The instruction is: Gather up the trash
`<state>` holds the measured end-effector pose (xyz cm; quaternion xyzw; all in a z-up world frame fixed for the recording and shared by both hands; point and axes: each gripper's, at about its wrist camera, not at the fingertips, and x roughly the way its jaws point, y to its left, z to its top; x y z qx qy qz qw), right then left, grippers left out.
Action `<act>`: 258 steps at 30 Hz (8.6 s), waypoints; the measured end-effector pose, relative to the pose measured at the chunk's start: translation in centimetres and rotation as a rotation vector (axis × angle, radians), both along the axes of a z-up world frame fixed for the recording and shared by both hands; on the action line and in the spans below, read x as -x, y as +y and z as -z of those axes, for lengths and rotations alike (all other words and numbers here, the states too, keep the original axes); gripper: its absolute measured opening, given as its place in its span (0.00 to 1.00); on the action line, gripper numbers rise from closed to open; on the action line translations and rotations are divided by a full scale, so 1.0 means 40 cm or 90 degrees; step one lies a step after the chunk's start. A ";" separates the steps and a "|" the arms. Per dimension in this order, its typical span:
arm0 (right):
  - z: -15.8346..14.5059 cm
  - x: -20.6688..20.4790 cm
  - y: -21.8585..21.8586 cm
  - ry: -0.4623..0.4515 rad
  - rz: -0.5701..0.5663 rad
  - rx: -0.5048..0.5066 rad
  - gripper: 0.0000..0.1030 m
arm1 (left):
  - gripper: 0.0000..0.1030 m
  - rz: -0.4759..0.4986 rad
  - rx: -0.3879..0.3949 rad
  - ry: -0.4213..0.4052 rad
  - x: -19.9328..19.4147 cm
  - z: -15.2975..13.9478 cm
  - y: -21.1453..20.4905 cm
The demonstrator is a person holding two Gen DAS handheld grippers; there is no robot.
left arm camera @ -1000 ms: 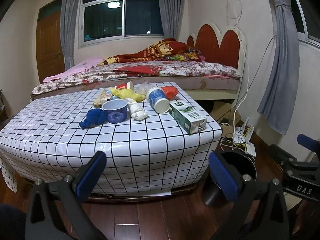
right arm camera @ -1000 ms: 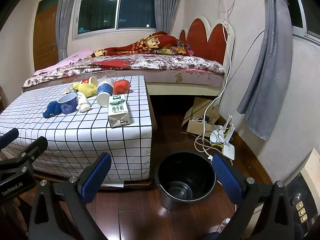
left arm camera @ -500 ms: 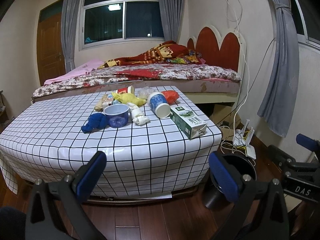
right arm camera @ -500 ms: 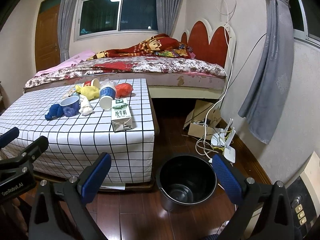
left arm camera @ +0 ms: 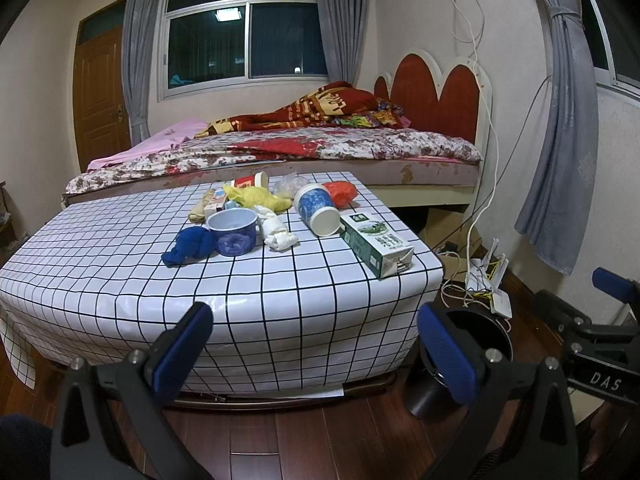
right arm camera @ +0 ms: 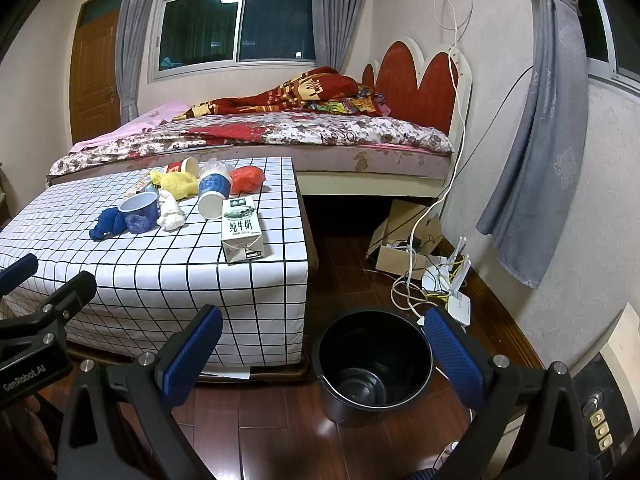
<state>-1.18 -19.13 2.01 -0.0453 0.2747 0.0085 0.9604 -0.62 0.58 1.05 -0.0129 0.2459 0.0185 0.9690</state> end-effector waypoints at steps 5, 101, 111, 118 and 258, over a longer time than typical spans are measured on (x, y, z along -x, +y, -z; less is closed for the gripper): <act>0.000 -0.004 -0.004 0.000 0.001 -0.001 0.99 | 0.99 0.000 0.000 0.000 0.000 0.000 0.000; 0.170 -0.530 0.193 0.103 -0.115 -0.044 0.56 | 0.37 -0.081 0.045 0.091 -0.420 0.149 0.420; 0.134 -0.456 0.132 0.066 -0.120 -0.063 0.55 | 0.35 -0.026 0.034 0.073 -0.358 0.116 0.271; 0.100 -0.387 0.014 0.030 -0.085 -0.057 0.54 | 0.34 0.056 0.048 0.068 -0.343 0.104 0.129; 0.118 -0.612 0.216 0.082 -0.294 -0.048 0.55 | 0.70 -0.056 0.071 0.077 -0.496 0.145 0.297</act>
